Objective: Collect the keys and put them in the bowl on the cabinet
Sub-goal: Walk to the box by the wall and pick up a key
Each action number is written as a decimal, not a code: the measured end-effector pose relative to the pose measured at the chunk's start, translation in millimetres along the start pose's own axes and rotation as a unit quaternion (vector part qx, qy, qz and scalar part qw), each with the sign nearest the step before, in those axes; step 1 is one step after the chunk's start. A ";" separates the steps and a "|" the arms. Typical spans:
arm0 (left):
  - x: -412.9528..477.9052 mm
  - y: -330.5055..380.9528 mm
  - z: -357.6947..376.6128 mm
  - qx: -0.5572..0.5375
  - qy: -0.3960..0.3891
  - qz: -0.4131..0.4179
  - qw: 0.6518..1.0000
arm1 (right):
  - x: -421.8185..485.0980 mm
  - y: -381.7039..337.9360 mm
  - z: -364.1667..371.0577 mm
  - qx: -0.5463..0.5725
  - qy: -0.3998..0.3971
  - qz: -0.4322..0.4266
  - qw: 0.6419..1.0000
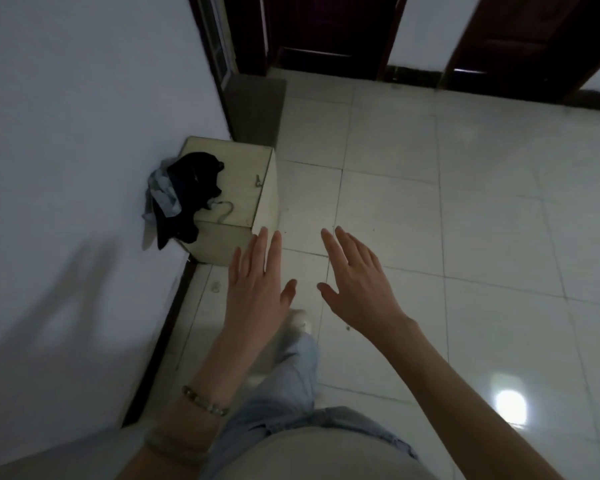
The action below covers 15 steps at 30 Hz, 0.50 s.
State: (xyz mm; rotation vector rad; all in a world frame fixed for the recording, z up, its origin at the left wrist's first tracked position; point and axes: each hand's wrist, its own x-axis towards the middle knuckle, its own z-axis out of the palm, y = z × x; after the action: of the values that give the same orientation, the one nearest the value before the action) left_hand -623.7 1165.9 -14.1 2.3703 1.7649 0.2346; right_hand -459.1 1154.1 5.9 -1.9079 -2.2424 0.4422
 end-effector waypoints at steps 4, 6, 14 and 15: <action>69.2 -6.6 7.7 -0.015 0.001 -0.009 1.000 | 68.4 22.9 -5.0 -0.001 -0.001 -0.013 1.000; 106.8 -10.9 7.5 -0.014 0.008 -0.014 1.000 | 104.0 34.3 -12.0 -0.004 -0.004 -0.017 1.000; 248.5 -46.4 -3.5 0.008 0.018 -0.048 0.999 | 253.3 64.8 -38.0 0.003 -0.005 -0.053 0.999; 262.0 -51.0 -5.3 0.007 0.023 -0.054 0.998 | 269.1 66.7 -39.8 0.004 -0.005 -0.061 0.998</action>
State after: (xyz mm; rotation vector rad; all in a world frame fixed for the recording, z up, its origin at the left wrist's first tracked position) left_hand -597.9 1431.7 -15.4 2.2886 1.9140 0.2632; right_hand -430.2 1432.7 3.9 -1.7559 -2.3425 0.4424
